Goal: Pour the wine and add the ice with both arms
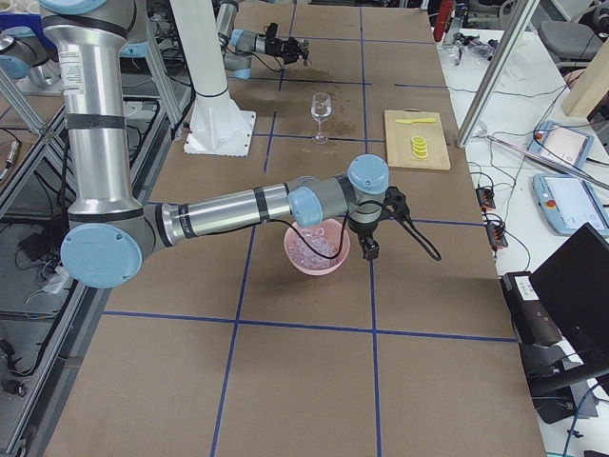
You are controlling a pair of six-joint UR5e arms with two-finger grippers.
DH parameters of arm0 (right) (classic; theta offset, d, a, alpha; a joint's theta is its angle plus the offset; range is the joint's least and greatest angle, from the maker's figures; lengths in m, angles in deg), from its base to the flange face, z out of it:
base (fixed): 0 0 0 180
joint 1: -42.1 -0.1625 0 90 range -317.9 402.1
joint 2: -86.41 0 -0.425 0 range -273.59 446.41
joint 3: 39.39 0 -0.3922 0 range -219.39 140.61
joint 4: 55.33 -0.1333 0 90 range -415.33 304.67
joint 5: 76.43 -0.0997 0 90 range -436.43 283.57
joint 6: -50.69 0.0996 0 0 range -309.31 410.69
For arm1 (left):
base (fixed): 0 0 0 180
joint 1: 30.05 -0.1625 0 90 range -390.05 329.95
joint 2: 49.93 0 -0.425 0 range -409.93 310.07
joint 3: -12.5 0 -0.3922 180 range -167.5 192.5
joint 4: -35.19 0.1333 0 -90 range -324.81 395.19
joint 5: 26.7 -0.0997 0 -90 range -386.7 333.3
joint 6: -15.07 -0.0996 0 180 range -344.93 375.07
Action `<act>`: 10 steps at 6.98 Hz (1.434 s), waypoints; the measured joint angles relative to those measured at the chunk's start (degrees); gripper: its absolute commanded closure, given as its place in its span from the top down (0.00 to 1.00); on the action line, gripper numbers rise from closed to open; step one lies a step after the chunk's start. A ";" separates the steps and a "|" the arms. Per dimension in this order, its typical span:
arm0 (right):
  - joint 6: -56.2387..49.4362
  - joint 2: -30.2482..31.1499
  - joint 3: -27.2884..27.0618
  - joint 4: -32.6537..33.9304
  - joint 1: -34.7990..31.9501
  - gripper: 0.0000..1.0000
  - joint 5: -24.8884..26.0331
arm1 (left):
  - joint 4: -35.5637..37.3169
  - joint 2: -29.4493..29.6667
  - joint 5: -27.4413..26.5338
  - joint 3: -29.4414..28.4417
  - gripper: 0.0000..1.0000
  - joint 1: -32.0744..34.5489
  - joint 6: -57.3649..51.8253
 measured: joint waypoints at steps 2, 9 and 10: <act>0.00 -0.04 0.14 0.00 0.03 1.00 0.03 | -5.20 2.64 -1.50 0.17 0.00 -0.14 1.95; 0.07 -0.11 -0.60 -0.02 -0.02 1.00 0.03 | -22.28 -4.75 -2.06 0.58 0.00 -0.41 5.63; 0.27 -0.09 -0.95 -0.01 -0.05 1.00 -0.01 | -23.33 -6.13 -2.63 0.49 0.00 -0.51 5.83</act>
